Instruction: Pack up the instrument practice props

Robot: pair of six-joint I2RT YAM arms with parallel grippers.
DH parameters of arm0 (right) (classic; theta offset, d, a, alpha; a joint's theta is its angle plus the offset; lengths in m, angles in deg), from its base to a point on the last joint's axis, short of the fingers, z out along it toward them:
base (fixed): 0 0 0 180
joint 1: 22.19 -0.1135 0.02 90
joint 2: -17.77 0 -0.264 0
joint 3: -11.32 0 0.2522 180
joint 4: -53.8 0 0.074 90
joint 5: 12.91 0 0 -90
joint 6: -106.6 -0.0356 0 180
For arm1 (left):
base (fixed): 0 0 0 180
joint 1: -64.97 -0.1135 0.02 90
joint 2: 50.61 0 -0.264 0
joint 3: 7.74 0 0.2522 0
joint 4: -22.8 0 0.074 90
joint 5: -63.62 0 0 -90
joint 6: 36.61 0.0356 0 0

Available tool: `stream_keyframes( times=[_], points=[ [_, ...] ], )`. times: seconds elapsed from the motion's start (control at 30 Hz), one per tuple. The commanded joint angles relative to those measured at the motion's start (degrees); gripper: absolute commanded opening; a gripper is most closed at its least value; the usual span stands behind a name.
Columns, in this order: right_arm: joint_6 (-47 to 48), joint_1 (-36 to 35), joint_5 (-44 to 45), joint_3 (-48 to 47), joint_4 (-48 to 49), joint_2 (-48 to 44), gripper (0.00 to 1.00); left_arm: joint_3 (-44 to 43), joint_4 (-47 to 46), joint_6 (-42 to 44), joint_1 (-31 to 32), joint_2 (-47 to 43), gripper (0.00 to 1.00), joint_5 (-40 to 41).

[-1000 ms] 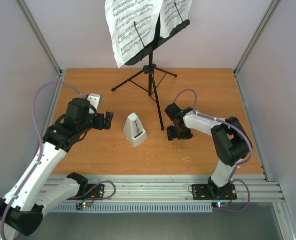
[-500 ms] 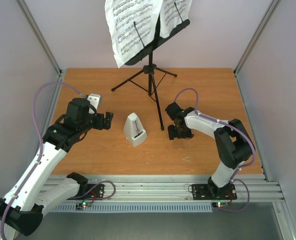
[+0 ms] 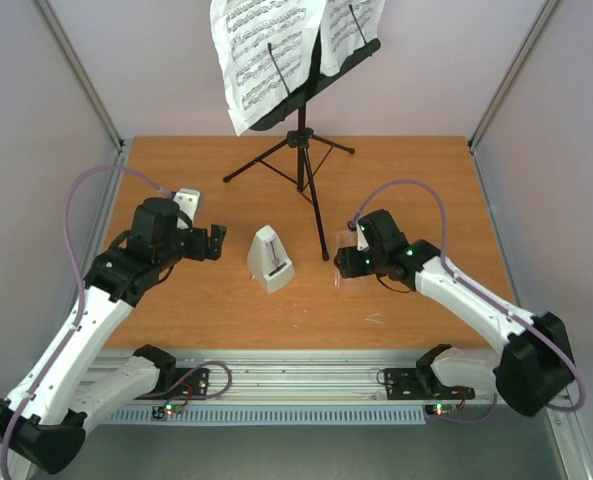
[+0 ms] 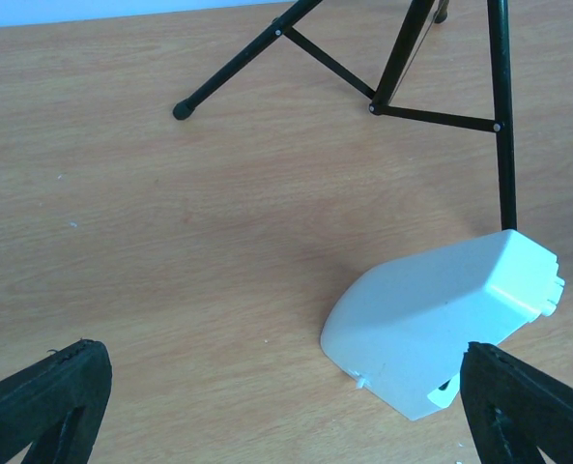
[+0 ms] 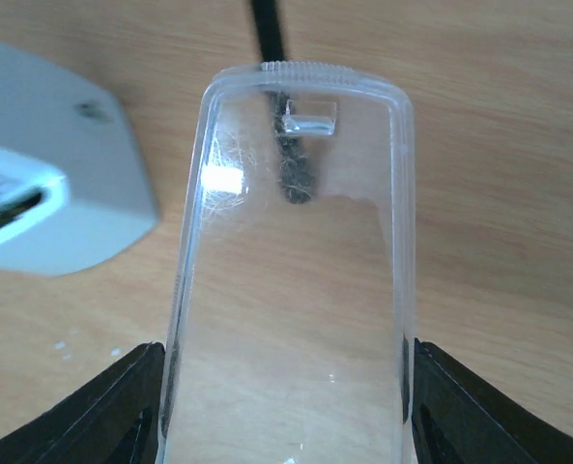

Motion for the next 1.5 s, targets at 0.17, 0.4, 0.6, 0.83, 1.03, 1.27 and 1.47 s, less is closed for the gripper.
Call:
stream_keyframes(
  times=[0.17, 0.4, 0.6, 0.83, 1.03, 1.27, 1.47],
  points=[
    [4.77, -7.57, -4.11, 12.51, 31.25, -13.11, 0.60, 0.89, -1.83, 0.88, -0.26, -0.53, 0.99, 2.38],
    [10.72, -16.70, 2.51, 17.52, 54.23, -9.34, 0.60, 1.07, -2.03, 1.09, -0.25, -0.05, 0.99, 2.80],
    [13.05, -21.88, 7.95, 19.56, 69.45, -2.63, 0.60, 1.15, -2.12, 1.19, -0.25, 0.00, 0.99, 3.45],
    [14.75, -23.24, 10.13, 20.55, 81.39, 4.62, 0.61, 1.33, -2.18, 1.33, -0.26, -0.33, 0.99, 4.09],
    [16.63, -24.19, 12.09, 20.46, 86.45, 9.38, 0.60, 1.24, -2.14, 1.27, -0.22, 0.12, 0.99, 3.79],
    [19.19, -25.99, 15.53, 20.12, 90.52, 13.85, 0.60, 1.11, -2.14, 1.31, -0.26, 0.81, 0.99, 3.20],
    [19.36, -26.71, 17.94, 20.45, 93.92, 16.73, 0.59, 1.06, -2.12, 1.34, -0.26, 1.08, 0.99, 2.82]
  ],
)
